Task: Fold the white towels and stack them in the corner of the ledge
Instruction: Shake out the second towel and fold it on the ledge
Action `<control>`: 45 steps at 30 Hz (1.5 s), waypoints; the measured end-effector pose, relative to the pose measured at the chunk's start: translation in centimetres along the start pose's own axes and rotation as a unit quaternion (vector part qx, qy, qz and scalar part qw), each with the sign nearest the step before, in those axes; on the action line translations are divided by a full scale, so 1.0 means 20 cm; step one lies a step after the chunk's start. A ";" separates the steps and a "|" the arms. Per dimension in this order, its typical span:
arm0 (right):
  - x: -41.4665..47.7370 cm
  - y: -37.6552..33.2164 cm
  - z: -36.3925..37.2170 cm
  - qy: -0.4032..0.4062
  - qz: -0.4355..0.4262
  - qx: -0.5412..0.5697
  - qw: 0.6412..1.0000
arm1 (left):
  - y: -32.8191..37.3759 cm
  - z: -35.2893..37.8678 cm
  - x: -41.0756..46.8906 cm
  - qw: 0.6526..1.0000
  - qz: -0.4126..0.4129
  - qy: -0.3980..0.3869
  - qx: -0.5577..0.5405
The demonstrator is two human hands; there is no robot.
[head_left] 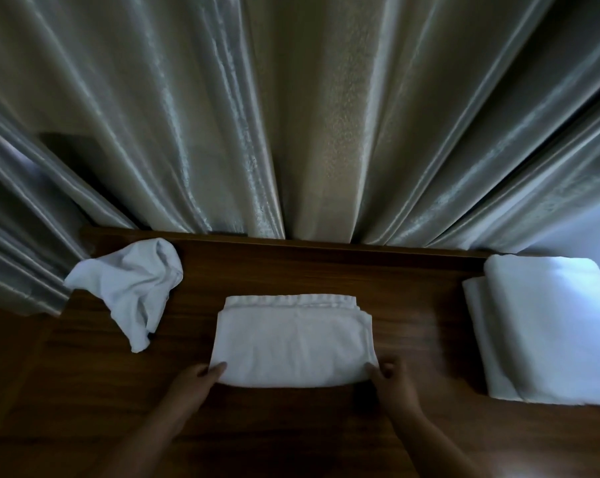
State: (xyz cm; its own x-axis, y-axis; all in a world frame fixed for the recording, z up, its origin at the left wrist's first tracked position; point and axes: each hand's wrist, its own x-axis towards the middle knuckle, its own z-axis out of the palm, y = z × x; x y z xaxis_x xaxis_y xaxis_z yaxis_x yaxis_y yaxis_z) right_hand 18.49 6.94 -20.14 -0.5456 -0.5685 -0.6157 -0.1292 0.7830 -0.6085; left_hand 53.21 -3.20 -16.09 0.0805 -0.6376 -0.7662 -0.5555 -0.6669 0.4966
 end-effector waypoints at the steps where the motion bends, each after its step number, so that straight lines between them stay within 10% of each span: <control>1: -0.02 -0.01 0.00 0.022 0.002 0.002 1.000 | 0.01 0.00 0.00 1.000 0.013 0.019 -0.002; 20: 0.30 -0.50 0.07 -0.011 -0.128 0.073 0.989 | 0.28 -0.11 0.40 0.957 0.152 -0.007 -0.246; 28: 0.31 -0.38 0.10 0.024 -0.106 -0.084 0.991 | 0.23 -0.04 0.41 0.974 0.169 0.133 0.076; 34: 0.10 -0.24 0.25 -0.014 -0.378 -0.410 0.830 | 0.02 0.19 0.32 0.781 0.376 0.189 0.461; 41: 0.18 -0.17 0.30 -0.034 -0.322 -0.489 0.810 | 0.01 0.17 0.35 0.817 0.348 0.113 0.446; 45: 0.16 -0.24 0.36 -0.013 -0.352 -0.516 0.781 | 0.09 -0.03 0.37 0.797 0.330 0.236 0.447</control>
State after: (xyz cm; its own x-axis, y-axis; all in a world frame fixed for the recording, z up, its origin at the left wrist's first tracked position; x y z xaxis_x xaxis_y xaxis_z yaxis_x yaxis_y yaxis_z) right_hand 23.23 -0.47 -22.84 -0.0237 -0.9438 -0.3296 -0.9952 0.0535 -0.0817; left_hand 53.29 -9.36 -20.52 -0.2888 -0.9505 -0.1147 -0.9565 0.2812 0.0783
